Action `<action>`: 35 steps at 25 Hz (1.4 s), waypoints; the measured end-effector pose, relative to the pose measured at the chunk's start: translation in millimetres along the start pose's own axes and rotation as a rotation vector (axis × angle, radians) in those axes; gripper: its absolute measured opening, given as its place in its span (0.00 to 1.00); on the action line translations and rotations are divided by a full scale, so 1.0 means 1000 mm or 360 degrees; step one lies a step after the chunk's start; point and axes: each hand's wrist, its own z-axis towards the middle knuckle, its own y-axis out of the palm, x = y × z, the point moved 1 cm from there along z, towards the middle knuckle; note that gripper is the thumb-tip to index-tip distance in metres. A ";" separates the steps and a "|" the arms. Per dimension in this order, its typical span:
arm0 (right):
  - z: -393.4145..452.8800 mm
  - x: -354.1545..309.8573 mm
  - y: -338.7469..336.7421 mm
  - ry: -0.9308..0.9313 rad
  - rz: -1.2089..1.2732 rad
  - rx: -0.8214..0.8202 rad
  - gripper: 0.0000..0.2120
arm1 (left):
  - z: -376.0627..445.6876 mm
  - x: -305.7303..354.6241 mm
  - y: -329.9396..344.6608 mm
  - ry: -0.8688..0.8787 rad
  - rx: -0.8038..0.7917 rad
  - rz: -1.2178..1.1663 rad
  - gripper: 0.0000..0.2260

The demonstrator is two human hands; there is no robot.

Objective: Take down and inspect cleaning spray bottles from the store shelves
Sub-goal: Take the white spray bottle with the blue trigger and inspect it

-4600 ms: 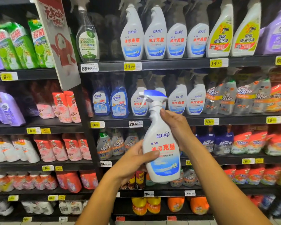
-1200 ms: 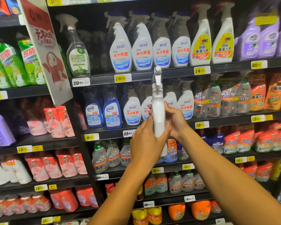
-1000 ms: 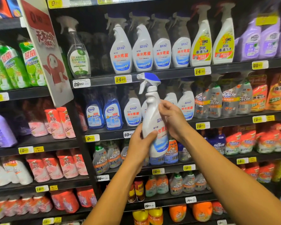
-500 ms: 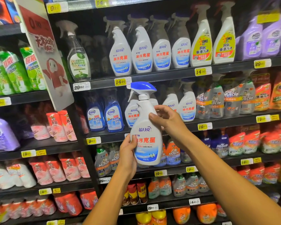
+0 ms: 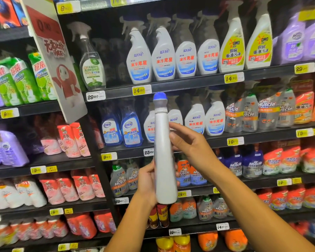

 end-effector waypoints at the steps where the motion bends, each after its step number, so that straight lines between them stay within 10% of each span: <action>1: -0.001 0.001 0.000 0.0027 0.0024 -0.0011 0.14 | -0.001 -0.003 -0.004 0.0087 0.0126 0.0032 0.14; 9: -0.008 0.042 -0.009 0.0193 0.0048 0.0308 0.07 | -0.016 -0.034 -0.003 0.0448 0.0480 0.0620 0.15; 17: -0.025 0.064 -0.020 0.0434 0.0683 0.0375 0.17 | -0.046 -0.046 -0.020 0.0173 0.0191 0.0804 0.17; 35: -0.066 0.065 -0.014 0.0296 0.0470 0.0359 0.14 | -0.074 -0.075 -0.036 0.0211 0.0264 0.0704 0.18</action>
